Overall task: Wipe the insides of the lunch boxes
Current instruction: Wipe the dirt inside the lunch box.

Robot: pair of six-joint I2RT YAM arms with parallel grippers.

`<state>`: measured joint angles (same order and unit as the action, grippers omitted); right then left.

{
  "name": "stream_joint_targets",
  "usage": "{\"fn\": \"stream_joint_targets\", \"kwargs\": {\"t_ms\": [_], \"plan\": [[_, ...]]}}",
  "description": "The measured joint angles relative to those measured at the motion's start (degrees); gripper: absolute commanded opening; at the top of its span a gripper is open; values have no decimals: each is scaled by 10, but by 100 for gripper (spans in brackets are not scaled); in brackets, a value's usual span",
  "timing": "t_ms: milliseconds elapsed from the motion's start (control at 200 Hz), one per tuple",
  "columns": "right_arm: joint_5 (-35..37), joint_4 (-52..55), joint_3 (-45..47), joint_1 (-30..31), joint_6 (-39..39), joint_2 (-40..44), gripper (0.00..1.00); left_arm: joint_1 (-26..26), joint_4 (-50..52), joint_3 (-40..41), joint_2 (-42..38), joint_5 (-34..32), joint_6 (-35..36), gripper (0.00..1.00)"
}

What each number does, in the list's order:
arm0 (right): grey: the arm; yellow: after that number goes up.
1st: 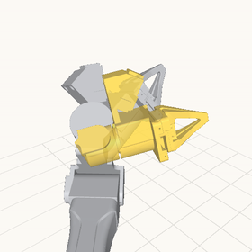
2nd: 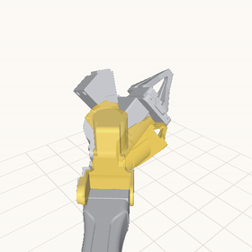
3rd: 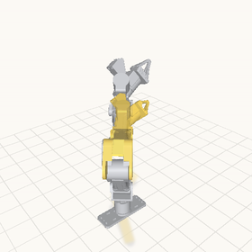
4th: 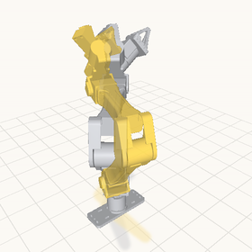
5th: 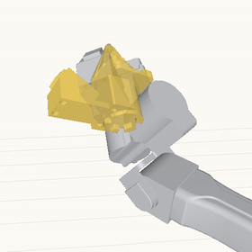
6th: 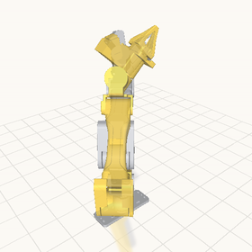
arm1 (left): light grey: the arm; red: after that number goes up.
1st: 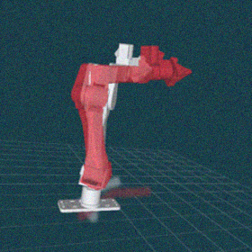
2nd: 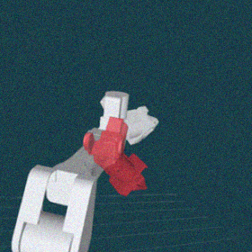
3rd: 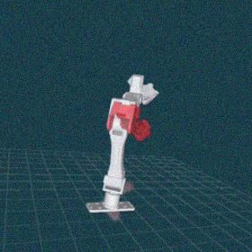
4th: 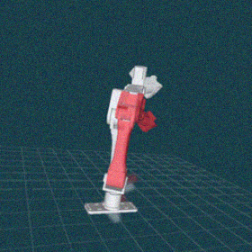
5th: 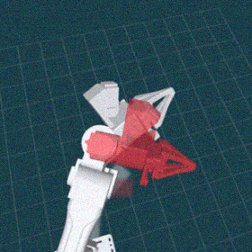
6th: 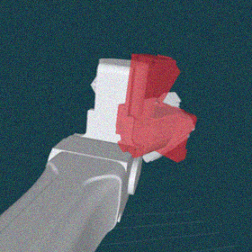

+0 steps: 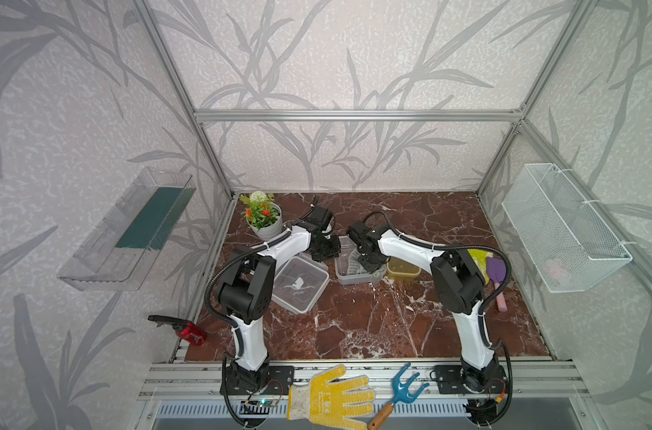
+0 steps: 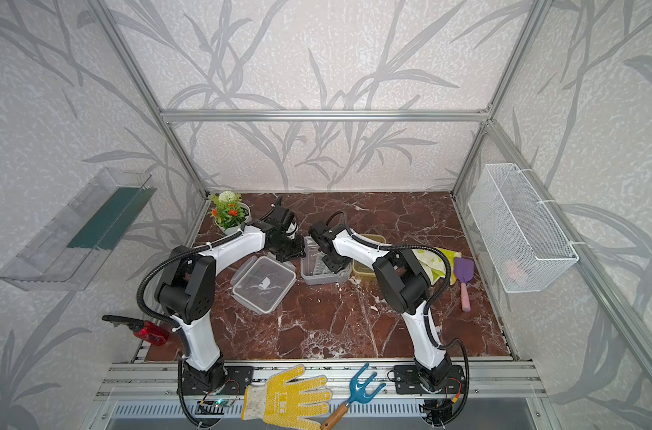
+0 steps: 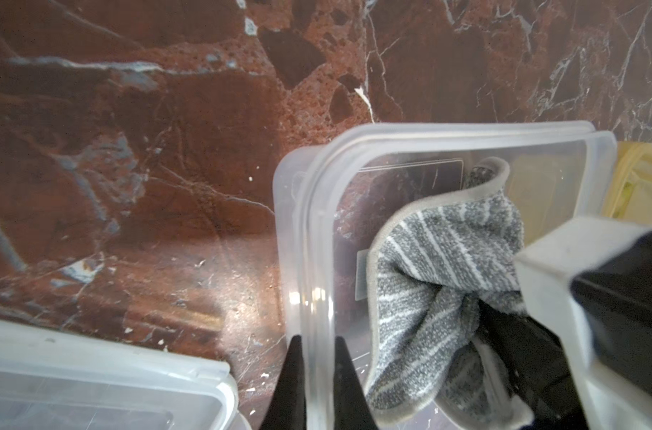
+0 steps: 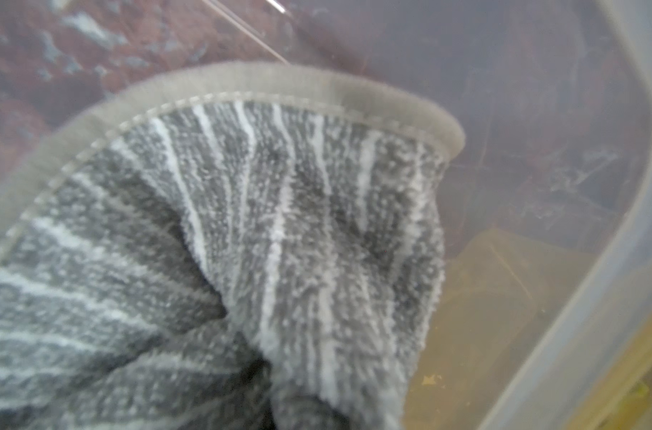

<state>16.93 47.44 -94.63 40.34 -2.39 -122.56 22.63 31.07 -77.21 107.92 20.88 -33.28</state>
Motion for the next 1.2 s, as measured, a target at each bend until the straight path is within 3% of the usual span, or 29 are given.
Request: {"fn": "stream_joint_targets", "kwargs": {"t_ms": [375, 670, 890, 1200], "plan": [[74, -56, -17, 0, -10, 0, 0, 4, 22, -4, 0, -2, 23, 7], [64, -73, -65, -14, 14, -28, 0, 2, 30, -5, 1, 3, 35, 7], [2, -90, -68, -23, -2, -33, 0, 2, 40, -15, 6, 0, 35, 7], [-175, -179, -50, -26, -113, -33, 0, 1, 37, -16, 9, 3, 27, 7]]}}
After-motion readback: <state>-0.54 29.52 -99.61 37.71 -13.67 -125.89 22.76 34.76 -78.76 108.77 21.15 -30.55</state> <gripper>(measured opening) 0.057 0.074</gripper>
